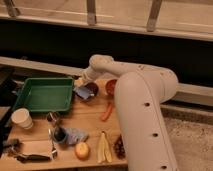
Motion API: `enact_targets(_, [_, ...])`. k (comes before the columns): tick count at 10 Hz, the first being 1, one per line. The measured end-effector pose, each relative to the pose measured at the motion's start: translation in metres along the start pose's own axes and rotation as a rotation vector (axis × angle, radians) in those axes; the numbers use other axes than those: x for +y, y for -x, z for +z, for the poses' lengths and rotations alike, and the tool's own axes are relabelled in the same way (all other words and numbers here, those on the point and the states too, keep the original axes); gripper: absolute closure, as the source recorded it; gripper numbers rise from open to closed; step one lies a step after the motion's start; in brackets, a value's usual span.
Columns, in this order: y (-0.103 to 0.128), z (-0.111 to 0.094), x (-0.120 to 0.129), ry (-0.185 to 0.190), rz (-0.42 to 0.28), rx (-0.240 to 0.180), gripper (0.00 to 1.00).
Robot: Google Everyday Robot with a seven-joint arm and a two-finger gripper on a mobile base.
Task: Wipe purple bowl with sponge
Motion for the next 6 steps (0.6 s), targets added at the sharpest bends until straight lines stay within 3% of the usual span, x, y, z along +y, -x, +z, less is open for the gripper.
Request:
enact_targets(4, [0.021,-0.005,-0.024,-0.062,-0.007,-0.008,1.00])
enact_targets(6, [0.028,-0.002,-0.025,-0.063,-0.017,-0.009,1.00])
